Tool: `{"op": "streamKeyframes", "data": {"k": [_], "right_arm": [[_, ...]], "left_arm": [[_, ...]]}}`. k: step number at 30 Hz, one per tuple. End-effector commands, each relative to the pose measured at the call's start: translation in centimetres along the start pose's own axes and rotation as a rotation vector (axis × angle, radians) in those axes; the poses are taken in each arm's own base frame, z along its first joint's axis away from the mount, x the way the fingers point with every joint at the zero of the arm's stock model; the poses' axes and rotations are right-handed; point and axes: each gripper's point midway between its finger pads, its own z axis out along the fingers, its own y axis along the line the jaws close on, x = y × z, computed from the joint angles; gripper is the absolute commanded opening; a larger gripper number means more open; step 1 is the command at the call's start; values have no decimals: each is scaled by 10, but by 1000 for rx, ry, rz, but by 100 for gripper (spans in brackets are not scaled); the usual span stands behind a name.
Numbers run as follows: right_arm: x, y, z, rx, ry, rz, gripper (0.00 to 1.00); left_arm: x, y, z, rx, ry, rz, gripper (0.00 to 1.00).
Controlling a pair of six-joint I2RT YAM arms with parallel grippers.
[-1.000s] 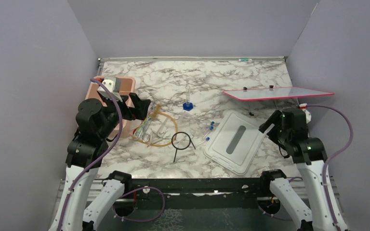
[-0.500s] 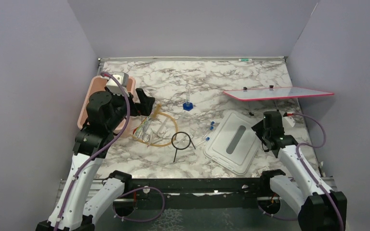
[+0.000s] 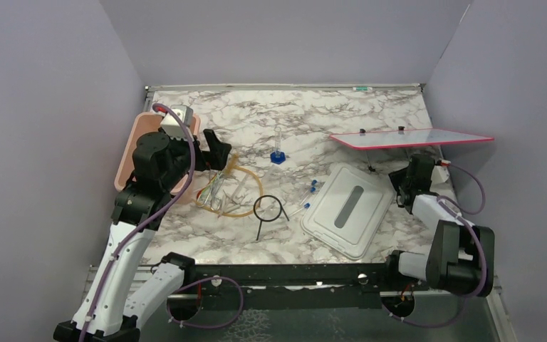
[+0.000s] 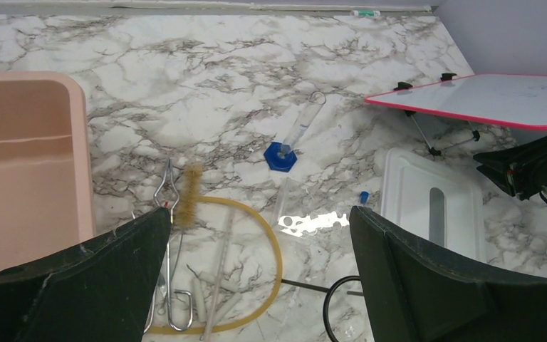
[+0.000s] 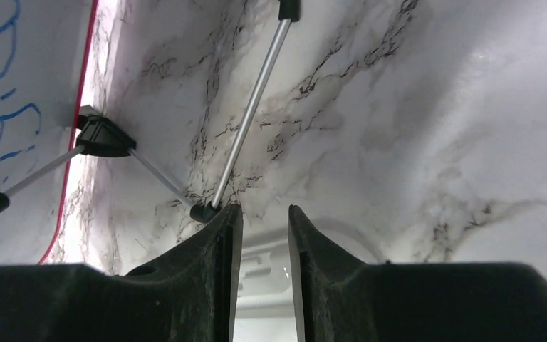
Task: Organize the chemistry lab equipment
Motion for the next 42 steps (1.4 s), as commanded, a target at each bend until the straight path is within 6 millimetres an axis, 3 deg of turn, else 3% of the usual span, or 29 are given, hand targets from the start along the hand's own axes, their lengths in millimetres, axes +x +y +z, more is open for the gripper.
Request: {"op": "streamKeyframes", "data": {"k": [1,10,20,26,34,37,42], "right_arm": [[9,12,16,-93,53,1,33],[20,12,49,-91,96,12,38],[27,39,92,-109,186,53,38],[25,55,114,-121,207,101,37],[6,75,142,-111,165,76,37],[3,82,139,-148,157,30,37],[4,92,100,-222,132,-20,40]], "left_arm": [[-4,0,6,-3,-14,-15,99],[-1,-2,11,1,5,-44,99],[0,0,15,-12,15,-72,99],[2,2,18,-22,22,-80,99],[13,5,27,-30,62,-90,99],[18,6,31,-32,80,-97,99],[27,7,39,-31,109,-119,99]]}}
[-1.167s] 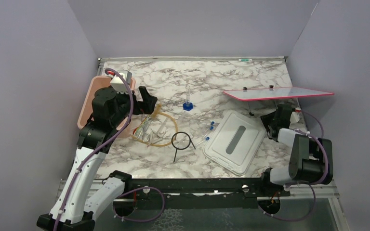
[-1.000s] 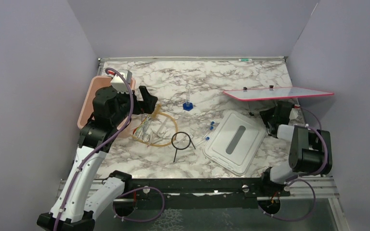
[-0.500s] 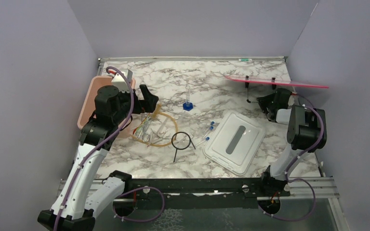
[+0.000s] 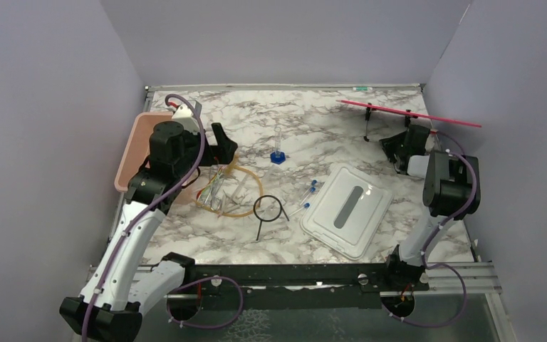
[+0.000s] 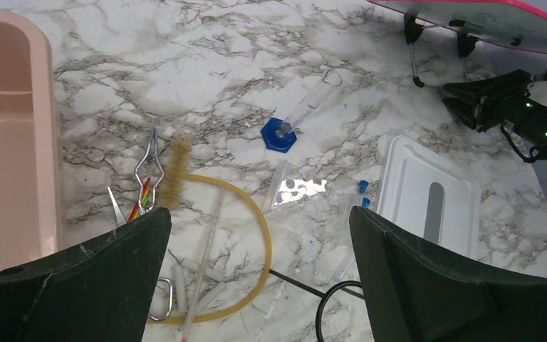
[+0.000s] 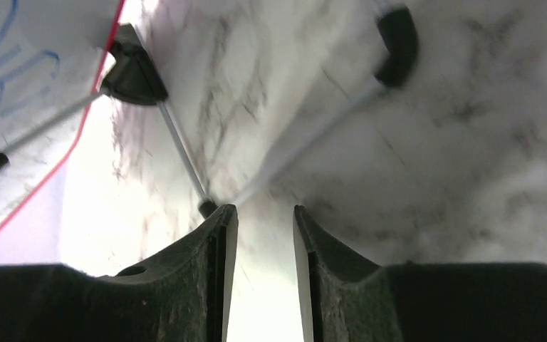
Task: Organize the chemistry lab equipment
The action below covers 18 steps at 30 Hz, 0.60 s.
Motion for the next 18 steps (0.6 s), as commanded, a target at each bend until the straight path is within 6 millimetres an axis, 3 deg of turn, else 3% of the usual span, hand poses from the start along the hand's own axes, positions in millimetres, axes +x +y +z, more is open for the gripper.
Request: {"op": "streamKeyframes", "data": {"k": [1,7,11,14,18], "right_arm": [[16,-1,-34,10,18,-80,40],[26,11,-87,6,-20,-162,43],[36,34,-119,-53,-12,-265,46],[50,53,-143,-150,30,-358,49],[86,81,-174,-318,154,-491,55]], "left_arm": [[3,-1,8,11,-2,-25,99],[15,3,24,13,23,-34,98],[18,-11,41,109,12,-49,92],[19,-12,51,123,-18,-61,90],[28,-7,54,110,-26,-67,89]]}}
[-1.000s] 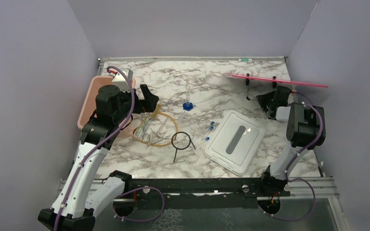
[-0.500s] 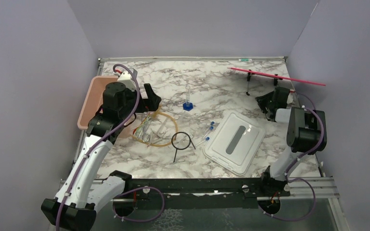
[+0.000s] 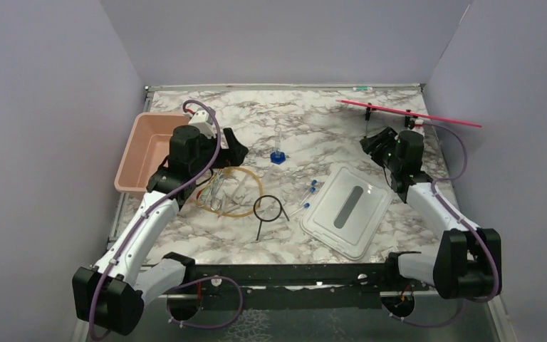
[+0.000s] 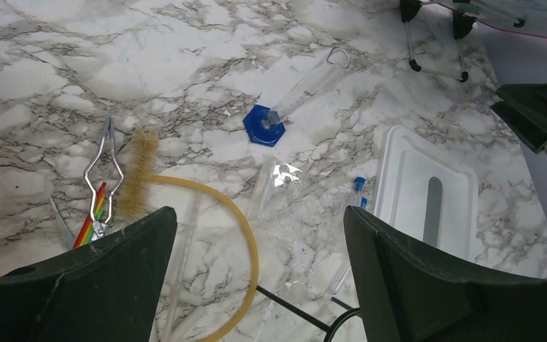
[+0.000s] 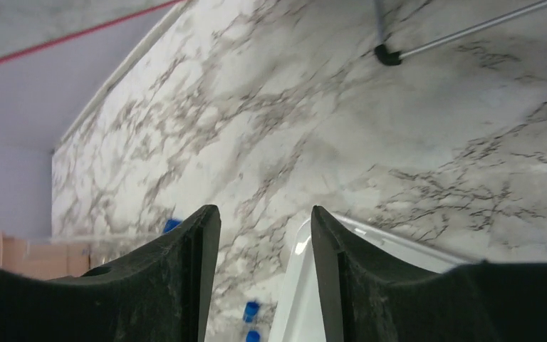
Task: Organize the chemistry lab equipment
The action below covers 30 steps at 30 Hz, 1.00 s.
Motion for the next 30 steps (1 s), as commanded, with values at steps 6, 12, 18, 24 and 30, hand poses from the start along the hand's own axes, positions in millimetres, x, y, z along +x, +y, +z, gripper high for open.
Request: {"op": "streamKeyframes", "data": {"k": [6,12,18,24,30], "right_arm": [[84,66,-55,-244,320,-268,61],[108,86,-76,-293,403,-290,62],[119,93,-88,-325,468,-291,63],[121,87,-94,-316,475,-289,63],[125,86,-94,-313,490,-287,63]], "left_arm": [[26,-31,-13,195,47,-11,82],[76,-50,-32,291,257,1,71],[118,-53,-29,271,455,80,62],[140,-50,-21,184,533,134,61],[157,-51,-8,105,560,241,57]]}}
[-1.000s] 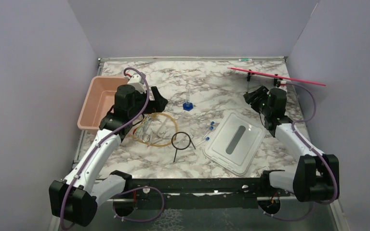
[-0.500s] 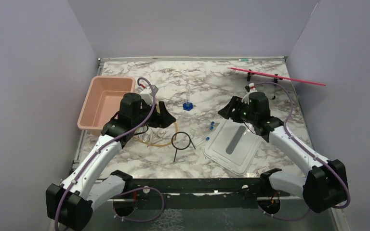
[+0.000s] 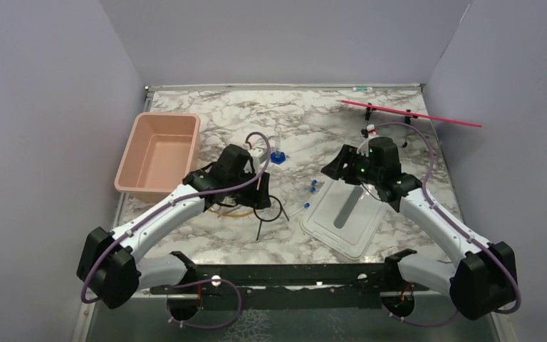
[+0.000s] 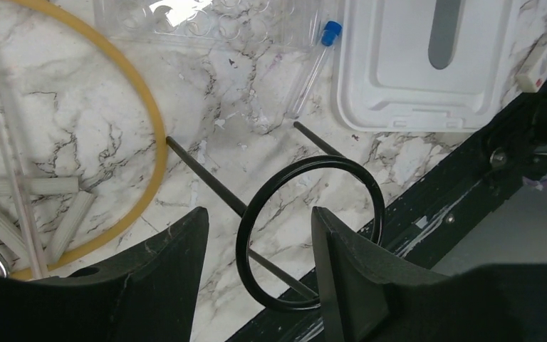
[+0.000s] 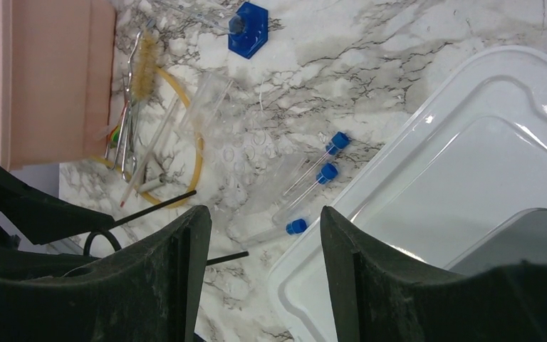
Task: Organize the chemistry lab equipment
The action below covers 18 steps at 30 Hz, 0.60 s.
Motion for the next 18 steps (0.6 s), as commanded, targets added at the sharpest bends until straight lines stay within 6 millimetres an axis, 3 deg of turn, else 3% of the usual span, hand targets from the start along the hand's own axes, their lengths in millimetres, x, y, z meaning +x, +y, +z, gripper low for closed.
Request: {"op": "streamKeyframes", "data": {"k": [1,5,10,14,18], "right_arm": [[4,7,-5,-23,24,-6,63],[1,8,-8,-21,17,-17,63],[-1,8,-13,-13,3,-21,63],[-3,8,-19,-6,-16,-23,63],[-5,9,-24,-3,-25,-28,63]], "left_arm": [[-8,3,8,-108,-15,101,56],[-13,5,19,-170,-12,208,45],[-17,5,23,-195,-1,284,14],[-26,-3,16,-177,-33,308,0],[-41,-21,-5,-133,-90,318,0]]}}
